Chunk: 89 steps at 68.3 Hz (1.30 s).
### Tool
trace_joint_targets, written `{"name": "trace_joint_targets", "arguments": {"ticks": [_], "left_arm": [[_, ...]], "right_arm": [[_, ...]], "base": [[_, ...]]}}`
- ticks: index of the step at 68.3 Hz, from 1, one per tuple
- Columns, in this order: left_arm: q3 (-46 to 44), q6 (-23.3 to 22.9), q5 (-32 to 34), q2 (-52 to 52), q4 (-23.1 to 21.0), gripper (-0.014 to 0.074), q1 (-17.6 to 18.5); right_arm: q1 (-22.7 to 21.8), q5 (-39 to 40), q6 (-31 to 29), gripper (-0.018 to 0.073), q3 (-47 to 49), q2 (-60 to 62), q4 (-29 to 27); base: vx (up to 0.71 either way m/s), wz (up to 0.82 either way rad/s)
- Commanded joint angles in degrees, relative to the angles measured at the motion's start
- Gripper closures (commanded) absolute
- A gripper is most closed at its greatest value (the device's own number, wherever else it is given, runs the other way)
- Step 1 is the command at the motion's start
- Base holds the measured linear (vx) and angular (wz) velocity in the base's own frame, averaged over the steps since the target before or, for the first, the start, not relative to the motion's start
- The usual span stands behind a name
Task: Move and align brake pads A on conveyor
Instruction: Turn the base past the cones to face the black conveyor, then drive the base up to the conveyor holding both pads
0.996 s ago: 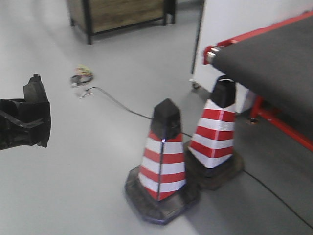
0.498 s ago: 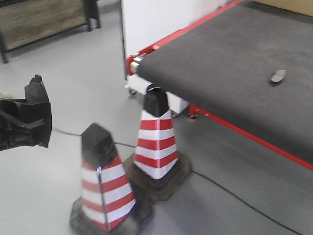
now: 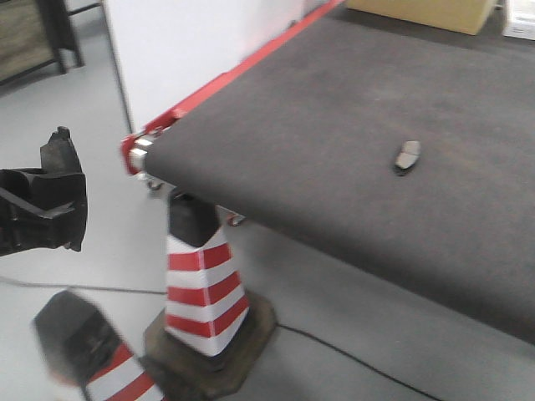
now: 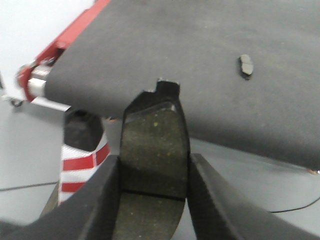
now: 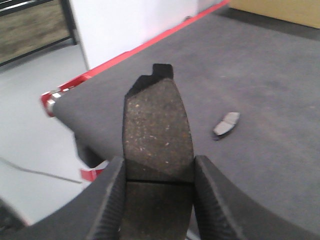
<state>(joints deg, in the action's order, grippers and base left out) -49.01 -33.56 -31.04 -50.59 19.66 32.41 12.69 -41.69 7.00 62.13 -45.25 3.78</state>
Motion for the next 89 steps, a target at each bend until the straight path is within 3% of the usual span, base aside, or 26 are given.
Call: {"name": "trace_joint_targets", "arguments": {"ticks": [1,52,89], "left_arm": [[-1.73,-0.47,4.46,0.64,0.98,0.0478,0.18],[-1.80,-0.47,4.44,0.64,0.98,0.0478,0.18],[-1.80,-0.47,4.42,0.64,1.05,0.0478,0.18]], "right_arm": [[-0.17,5.10,-0.46,0.0464,1.67,-0.11,0.40],[-0.17,5.09,-0.46,0.0464,1.67,-0.11,0.40],[-0.17,5.13,-0.46,0.0464,1.67,0.08,0.40]], "base": [[0.25,-0.39],[0.19,-0.52],[0.17,-0.21]]}}
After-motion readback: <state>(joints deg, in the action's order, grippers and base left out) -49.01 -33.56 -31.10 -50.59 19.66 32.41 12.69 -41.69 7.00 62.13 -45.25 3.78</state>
